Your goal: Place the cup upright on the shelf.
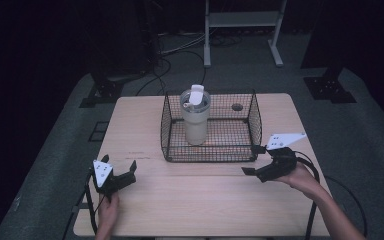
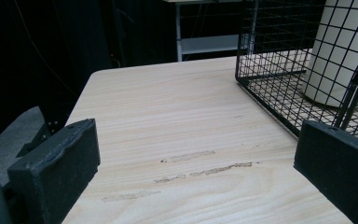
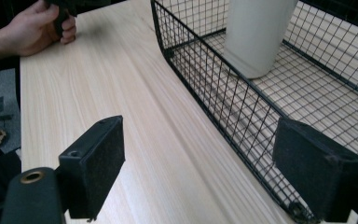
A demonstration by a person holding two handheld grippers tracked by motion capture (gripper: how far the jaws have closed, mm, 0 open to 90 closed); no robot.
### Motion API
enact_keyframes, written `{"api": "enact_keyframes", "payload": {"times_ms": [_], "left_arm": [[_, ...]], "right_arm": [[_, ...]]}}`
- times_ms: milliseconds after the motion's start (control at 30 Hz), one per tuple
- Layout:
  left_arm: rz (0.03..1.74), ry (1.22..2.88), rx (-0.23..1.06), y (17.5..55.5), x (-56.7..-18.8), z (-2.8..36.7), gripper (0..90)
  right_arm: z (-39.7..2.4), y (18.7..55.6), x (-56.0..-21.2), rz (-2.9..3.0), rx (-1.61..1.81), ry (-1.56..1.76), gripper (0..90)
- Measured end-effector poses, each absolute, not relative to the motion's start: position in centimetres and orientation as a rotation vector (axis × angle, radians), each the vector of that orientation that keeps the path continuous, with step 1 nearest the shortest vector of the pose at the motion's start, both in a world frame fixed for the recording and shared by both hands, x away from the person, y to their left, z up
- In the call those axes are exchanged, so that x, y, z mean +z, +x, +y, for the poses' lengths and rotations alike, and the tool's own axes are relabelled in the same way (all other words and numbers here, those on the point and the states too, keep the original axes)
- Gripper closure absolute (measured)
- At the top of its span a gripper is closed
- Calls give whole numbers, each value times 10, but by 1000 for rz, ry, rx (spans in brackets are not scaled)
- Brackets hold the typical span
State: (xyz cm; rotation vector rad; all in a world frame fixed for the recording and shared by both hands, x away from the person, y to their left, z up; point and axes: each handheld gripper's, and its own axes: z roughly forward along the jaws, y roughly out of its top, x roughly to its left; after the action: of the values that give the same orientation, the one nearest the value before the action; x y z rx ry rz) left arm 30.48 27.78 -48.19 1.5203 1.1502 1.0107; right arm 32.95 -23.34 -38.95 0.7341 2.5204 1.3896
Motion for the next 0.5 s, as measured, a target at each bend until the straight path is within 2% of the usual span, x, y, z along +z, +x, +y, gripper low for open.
{"api": "enact_keyframes", "payload": {"times_ms": [500], "left_arm": [[1151, 1522, 1011, 304, -482, 278, 0]], "right_arm": [[-247, 317, -412, 2512, 1401, 772, 160]]}}
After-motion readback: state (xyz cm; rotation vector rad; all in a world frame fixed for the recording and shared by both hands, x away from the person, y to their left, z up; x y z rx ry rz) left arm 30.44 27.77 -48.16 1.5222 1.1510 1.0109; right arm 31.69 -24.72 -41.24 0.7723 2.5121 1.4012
